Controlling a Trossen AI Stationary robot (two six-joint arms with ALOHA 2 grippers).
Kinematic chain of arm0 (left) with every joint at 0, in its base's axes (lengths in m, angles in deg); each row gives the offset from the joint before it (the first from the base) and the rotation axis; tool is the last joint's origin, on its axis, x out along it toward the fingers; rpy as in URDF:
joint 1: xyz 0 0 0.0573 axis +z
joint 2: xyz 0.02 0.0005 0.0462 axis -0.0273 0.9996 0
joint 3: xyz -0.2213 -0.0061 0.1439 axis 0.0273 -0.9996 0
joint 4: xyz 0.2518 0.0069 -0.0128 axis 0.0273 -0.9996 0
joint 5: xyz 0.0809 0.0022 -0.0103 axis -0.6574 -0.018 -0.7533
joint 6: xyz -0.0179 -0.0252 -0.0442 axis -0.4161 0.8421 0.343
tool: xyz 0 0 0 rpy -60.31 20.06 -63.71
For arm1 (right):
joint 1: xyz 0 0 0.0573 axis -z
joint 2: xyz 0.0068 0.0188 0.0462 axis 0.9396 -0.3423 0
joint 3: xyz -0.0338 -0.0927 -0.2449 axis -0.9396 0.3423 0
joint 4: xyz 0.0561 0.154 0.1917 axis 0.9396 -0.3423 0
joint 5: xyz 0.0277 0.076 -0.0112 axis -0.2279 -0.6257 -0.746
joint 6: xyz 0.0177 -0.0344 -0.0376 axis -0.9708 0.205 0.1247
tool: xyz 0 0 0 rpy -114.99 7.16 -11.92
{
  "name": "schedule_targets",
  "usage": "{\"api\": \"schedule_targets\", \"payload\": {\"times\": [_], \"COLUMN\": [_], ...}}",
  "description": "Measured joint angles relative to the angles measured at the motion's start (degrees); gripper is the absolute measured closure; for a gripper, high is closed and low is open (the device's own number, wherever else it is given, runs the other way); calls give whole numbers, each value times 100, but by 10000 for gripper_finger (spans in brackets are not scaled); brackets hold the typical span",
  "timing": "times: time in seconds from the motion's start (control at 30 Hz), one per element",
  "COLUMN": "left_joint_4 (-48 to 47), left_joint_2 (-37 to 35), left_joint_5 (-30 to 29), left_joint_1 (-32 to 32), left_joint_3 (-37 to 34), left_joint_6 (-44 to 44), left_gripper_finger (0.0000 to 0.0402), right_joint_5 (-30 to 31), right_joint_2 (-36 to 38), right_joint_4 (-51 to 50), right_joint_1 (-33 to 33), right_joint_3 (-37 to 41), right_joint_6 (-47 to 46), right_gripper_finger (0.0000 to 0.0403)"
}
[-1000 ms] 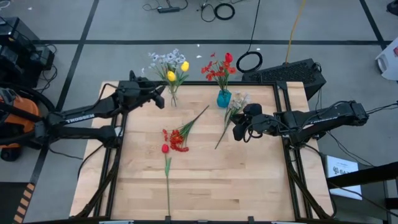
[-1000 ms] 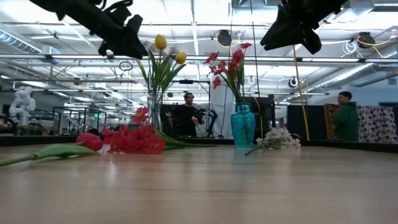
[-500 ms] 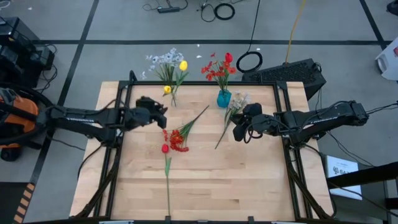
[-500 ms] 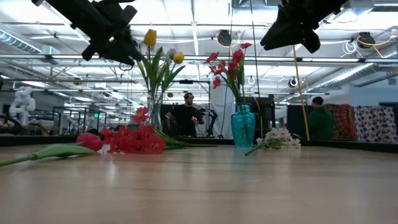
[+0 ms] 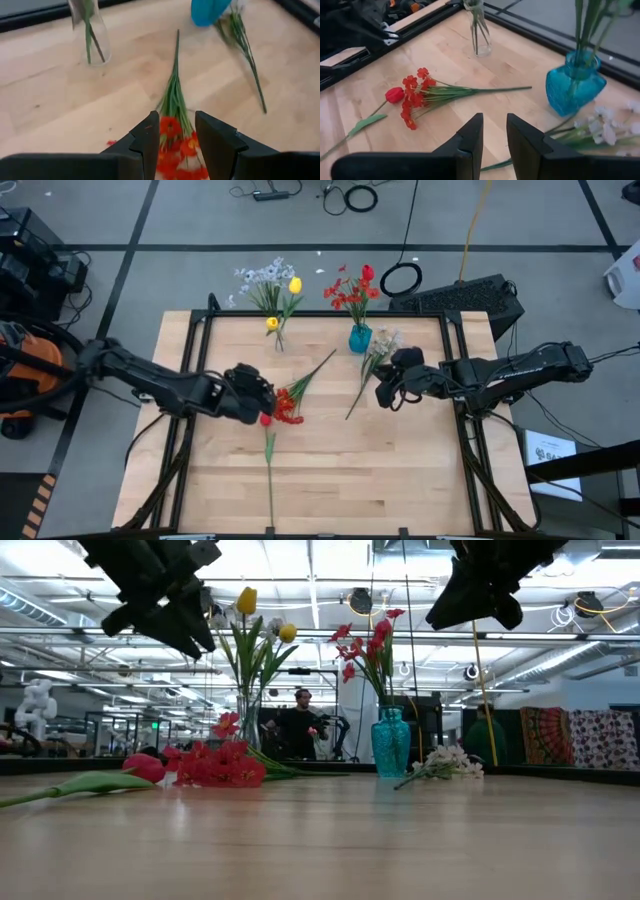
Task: Sort flowers into vase by color
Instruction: Put the red flower into the blue vase
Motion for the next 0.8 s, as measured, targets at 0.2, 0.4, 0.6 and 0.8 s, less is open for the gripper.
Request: {"api": "schedule_targets", "payload": {"times": [0.2,0.4,0.6,0.8], "left_joint_4": [-479,-833,-1007,-811], "left_joint_2": [244,255,529,1160], "left_joint_5": [808,1951,2621,3001], "left_joint_1": [-135,-144,-472,-1012], "left_joint_3": [428,451,451,451], "left_joint_6": [273,1152,1677,2332], "left_gripper_finger": [270,270,270,270], "right_joint_5": [-316,-709,-775,-952], "right_joint_2": [0,-208,-779,-1400], "right_joint_4": [-115,-105,28,45], "right_joint_1": [-12,-100,-666,-1254], "right_joint_3": [0,-9,-9,-9], "right_joint_6": [-942,-2035,-3005,-3939], "right_gripper_finger": [326,351,398,402]}}
